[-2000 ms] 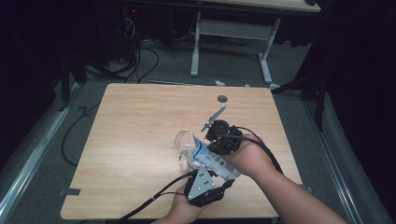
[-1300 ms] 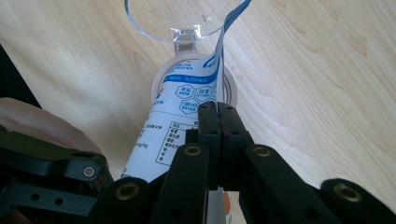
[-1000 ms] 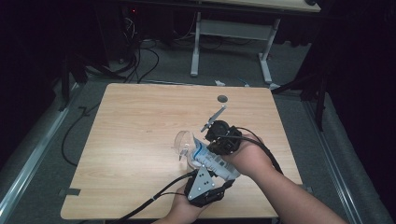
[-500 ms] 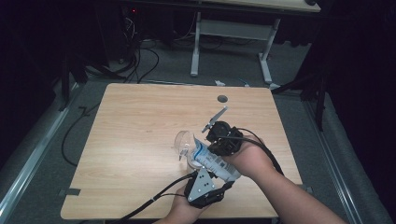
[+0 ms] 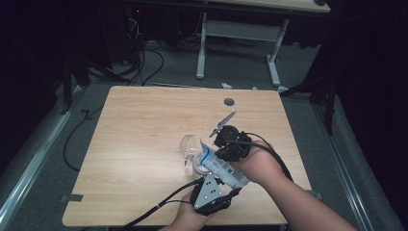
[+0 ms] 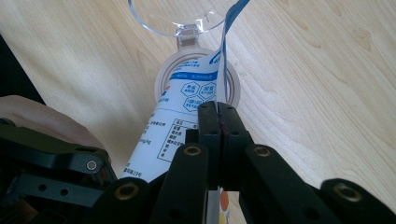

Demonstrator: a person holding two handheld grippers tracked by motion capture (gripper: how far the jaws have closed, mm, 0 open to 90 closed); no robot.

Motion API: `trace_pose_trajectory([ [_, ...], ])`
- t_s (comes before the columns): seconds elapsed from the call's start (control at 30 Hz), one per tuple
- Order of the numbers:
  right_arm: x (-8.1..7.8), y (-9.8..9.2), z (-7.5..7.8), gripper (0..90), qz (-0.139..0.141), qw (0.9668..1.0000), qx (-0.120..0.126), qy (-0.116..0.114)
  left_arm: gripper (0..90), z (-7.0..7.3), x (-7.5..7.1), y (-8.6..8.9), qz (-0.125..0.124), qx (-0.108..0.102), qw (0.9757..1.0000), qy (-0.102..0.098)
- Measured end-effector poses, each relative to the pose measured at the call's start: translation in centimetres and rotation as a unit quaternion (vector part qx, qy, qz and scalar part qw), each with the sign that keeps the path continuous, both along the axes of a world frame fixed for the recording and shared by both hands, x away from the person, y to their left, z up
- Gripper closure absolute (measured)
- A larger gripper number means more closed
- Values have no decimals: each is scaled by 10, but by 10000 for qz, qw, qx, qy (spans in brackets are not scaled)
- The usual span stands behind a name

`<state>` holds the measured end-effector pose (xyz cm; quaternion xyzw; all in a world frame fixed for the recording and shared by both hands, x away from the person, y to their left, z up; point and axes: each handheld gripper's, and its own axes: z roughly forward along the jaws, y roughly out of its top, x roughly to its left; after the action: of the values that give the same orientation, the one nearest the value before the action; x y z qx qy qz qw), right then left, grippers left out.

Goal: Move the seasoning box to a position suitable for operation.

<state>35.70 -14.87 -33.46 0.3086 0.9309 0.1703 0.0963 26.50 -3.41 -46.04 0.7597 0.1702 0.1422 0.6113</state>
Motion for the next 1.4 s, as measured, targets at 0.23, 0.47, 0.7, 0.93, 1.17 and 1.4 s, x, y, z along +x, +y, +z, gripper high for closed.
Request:
trace_pose_trajectory([
  [0.23, 0, 0, 0, 900, 9, 10000, -9, 6, 612, -2, 0, 2, 6, 17, 10000, -1],
  [0.47, 0, 2, 0, 900, 19, 10000, 1, 3, 611, -4, 0, 4, 0, 13, 10000, 5],
  [0.7, -1, 1, 0, 900, 15, 10000, 2, 10, 611, -6, -1, 4, -18, 13, 10000, 20],
  [0.93, -2, 1, 0, 900, 15, 10000, -10, 16, 611, -8, -1, 5, -36, 6, 10000, 45],
  [1.17, -3, 0, -1, 900, 19, 10000, -9, 27, 610, -10, -2, 7, -55, 5, 9999, 90],
  [1.4, -4, -1, -2, 900, 10, 10000, -4, 38, 609, -14, -3, 7, -65, 32, 9999, 117],
])
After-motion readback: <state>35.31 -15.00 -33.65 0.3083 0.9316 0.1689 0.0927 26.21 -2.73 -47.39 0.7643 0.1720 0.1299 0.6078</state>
